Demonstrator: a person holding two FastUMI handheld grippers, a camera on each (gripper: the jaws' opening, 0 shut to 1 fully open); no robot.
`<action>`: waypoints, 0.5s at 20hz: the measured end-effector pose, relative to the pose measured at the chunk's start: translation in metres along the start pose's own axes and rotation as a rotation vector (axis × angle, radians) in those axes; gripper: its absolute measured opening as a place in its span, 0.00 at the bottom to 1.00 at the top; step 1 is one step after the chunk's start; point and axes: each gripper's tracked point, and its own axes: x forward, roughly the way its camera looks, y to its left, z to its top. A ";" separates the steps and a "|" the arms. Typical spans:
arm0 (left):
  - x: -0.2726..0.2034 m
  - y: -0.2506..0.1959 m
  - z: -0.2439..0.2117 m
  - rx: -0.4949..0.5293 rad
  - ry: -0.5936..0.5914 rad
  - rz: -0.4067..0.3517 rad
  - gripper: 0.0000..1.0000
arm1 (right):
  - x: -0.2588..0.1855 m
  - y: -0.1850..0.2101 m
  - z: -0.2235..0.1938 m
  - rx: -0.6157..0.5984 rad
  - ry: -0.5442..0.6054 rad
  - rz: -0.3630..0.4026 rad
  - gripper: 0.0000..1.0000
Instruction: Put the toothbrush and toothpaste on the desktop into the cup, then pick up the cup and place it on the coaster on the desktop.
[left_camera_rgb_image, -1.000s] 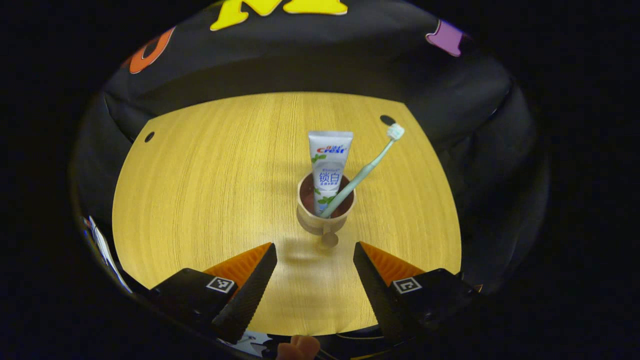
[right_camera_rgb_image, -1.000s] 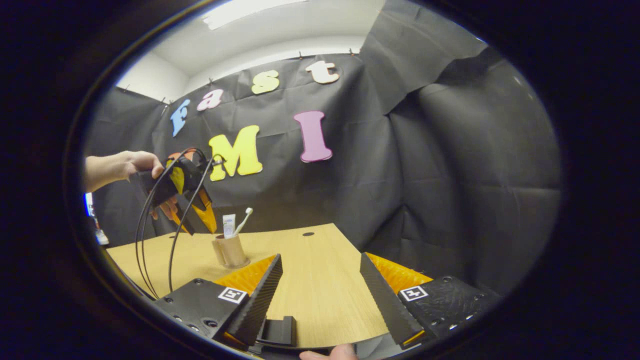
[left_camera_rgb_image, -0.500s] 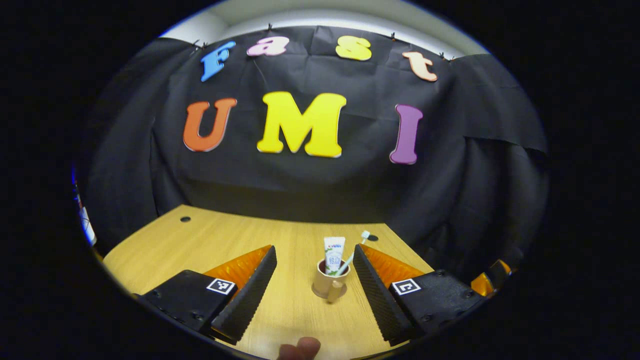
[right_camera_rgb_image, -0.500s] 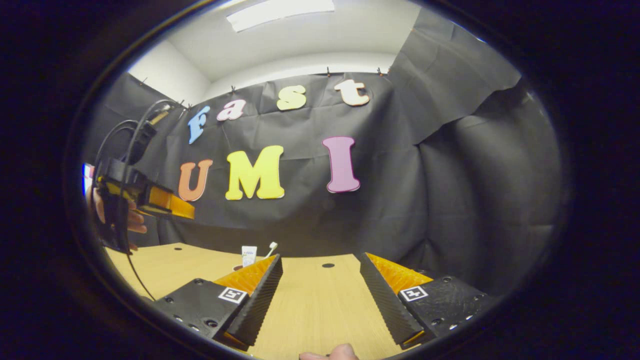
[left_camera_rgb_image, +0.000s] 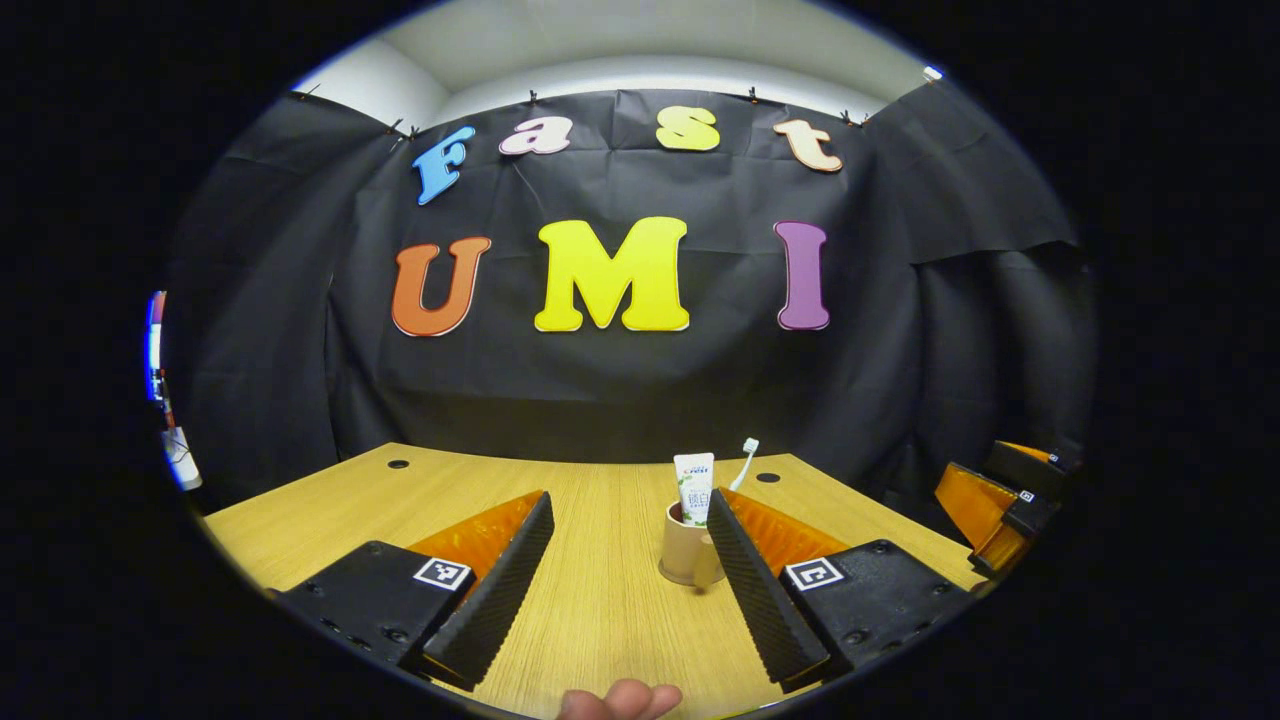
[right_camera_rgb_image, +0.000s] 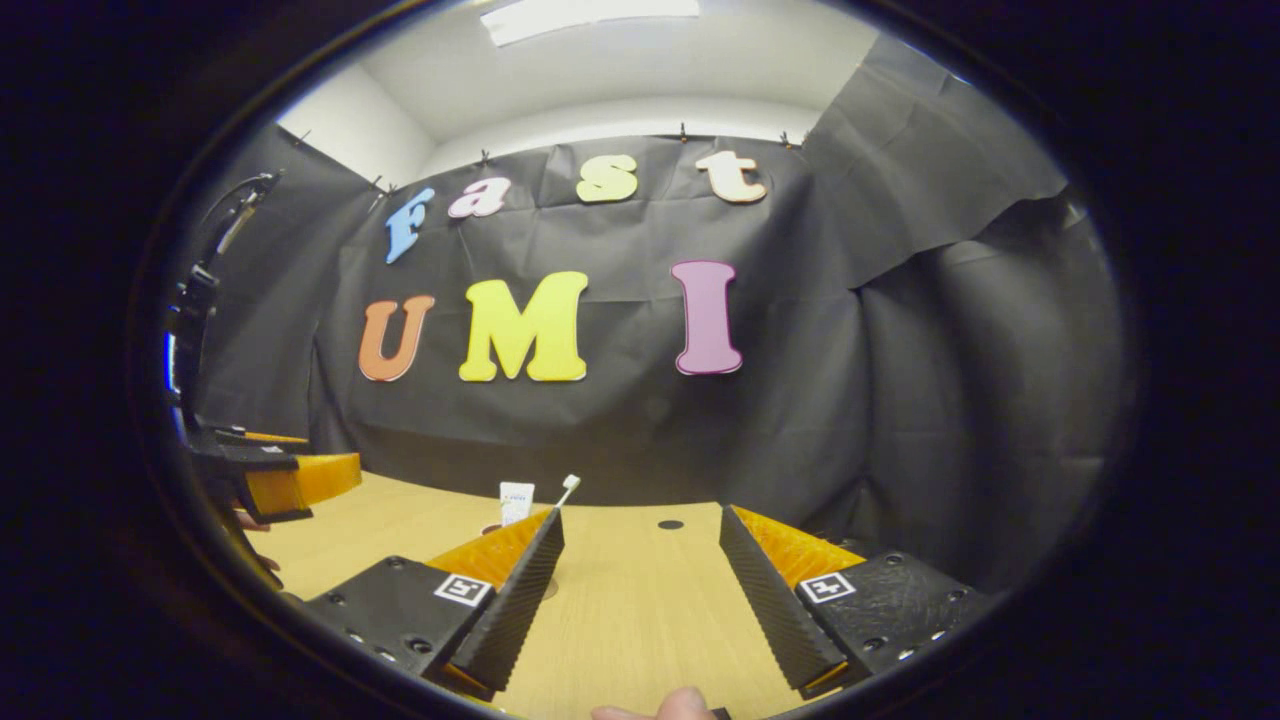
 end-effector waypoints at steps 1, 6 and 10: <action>-0.001 0.002 0.002 0.004 -0.018 0.008 0.98 | 0.000 0.001 0.000 -0.004 -0.001 -0.004 0.95; -0.003 -0.003 0.004 0.005 -0.064 -0.015 0.98 | 0.004 0.008 0.006 -0.051 -0.019 -0.001 0.95; -0.001 -0.002 -0.001 -0.014 -0.064 -0.014 0.98 | 0.005 0.006 0.011 -0.046 -0.022 0.003 0.96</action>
